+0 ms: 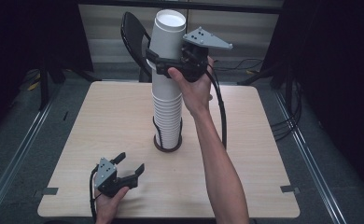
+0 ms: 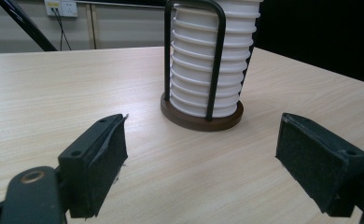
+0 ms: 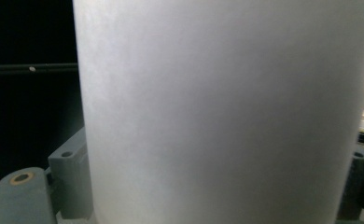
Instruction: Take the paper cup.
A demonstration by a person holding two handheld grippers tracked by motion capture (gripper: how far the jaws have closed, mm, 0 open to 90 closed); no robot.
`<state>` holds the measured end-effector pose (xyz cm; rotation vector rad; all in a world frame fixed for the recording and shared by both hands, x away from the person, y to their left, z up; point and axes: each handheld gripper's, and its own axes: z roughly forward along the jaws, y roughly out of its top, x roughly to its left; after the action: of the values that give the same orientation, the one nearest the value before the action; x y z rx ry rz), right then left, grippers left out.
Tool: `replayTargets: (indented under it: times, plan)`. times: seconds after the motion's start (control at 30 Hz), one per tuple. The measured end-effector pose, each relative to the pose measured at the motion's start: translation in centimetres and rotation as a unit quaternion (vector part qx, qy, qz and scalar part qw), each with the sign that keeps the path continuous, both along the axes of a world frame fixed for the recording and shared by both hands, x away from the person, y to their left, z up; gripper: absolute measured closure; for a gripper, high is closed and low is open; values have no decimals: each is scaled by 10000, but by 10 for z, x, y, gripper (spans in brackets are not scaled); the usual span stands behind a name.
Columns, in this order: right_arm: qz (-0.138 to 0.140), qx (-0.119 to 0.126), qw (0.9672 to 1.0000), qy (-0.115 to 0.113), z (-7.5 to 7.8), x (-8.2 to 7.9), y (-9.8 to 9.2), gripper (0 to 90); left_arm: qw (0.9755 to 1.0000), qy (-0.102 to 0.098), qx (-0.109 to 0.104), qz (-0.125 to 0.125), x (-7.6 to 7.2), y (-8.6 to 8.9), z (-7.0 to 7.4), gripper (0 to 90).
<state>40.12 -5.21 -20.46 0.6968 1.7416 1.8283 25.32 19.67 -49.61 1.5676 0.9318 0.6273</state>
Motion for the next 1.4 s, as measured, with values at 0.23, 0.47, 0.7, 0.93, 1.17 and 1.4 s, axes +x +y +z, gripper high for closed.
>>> replayTargets:
  times: [0.23, 0.47, 0.7, 0.93, 1.17, 1.4]
  plan:
    - [1, 266, 9996, -8, 2, -4, -6, 125, 10000, 7, 7, 7, 0, 0, 0, 161]
    - [-47, 389, 9992, -84, 7, -9, -15, 127, 10000, 21, 26, -2, 1, 0, 0, 161]
    - [-178, 491, 9986, 22, 7, -11, -28, 128, 10000, 12, 36, 8, 0, 0, 0, 161]
    - [-350, 524, 9980, 57, 3, -17, -45, 128, 10000, 51, 12, 19, 1, 0, 0, 161]
    - [-508, 542, 9972, 58, -2, -24, -60, 128, 10000, 4, -8, 65, 0, 0, 0, 166]
    - [-648, 549, 9963, 127, -9, -31, -78, 130, 10000, -3, 13, 69, 0, -1, 0, 166]
